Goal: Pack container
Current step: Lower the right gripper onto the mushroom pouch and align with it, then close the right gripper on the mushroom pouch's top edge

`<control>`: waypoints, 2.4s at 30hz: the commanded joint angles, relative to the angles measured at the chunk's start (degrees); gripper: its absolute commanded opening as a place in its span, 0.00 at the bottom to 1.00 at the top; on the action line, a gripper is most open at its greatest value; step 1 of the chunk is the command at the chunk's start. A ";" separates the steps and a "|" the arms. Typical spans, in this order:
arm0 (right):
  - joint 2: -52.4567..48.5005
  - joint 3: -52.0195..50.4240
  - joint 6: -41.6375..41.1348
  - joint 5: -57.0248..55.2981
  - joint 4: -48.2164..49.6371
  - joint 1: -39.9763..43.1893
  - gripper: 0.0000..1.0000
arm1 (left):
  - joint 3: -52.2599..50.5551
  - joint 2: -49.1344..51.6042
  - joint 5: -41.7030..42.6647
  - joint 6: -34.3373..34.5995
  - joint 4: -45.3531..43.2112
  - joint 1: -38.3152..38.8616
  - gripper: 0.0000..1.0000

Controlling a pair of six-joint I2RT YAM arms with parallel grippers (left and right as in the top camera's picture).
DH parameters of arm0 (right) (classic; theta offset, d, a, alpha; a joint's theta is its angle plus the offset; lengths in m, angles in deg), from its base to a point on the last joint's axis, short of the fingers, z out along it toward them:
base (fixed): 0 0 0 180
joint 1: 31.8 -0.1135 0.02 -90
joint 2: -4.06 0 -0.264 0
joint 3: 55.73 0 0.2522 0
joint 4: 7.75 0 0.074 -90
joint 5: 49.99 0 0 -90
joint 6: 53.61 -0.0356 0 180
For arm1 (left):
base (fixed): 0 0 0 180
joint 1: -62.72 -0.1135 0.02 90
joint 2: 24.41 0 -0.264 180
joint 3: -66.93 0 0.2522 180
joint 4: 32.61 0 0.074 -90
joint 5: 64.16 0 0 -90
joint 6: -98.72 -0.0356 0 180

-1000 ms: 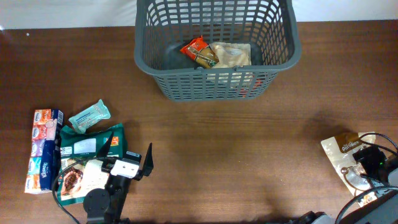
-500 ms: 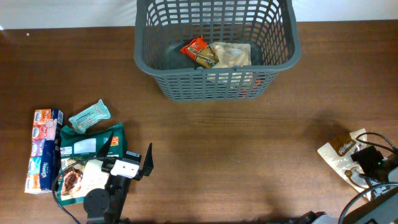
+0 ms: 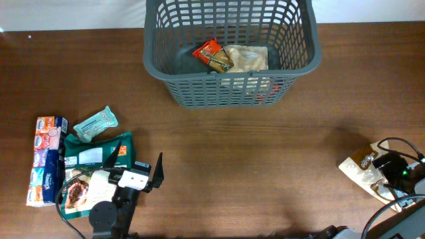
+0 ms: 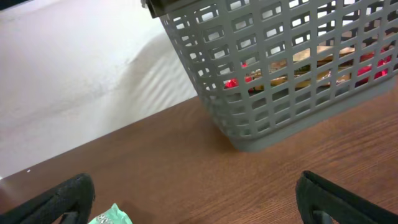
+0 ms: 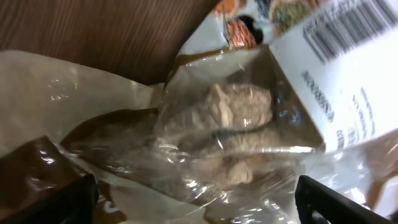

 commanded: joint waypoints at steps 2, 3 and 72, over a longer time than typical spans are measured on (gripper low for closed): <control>-0.39 4.52 1.07 1.97 -1.60 -1.07 0.99 | -0.11 -0.39 -0.17 0.57 0.46 0.24 0.99; -0.35 7.08 1.05 1.79 -2.73 -1.40 0.99 | -0.11 -0.39 -0.17 0.57 0.46 0.24 0.99; -5.66 8.35 -44.19 -13.31 -2.95 -9.60 0.99 | -0.11 -0.39 -0.17 0.57 0.46 0.24 0.99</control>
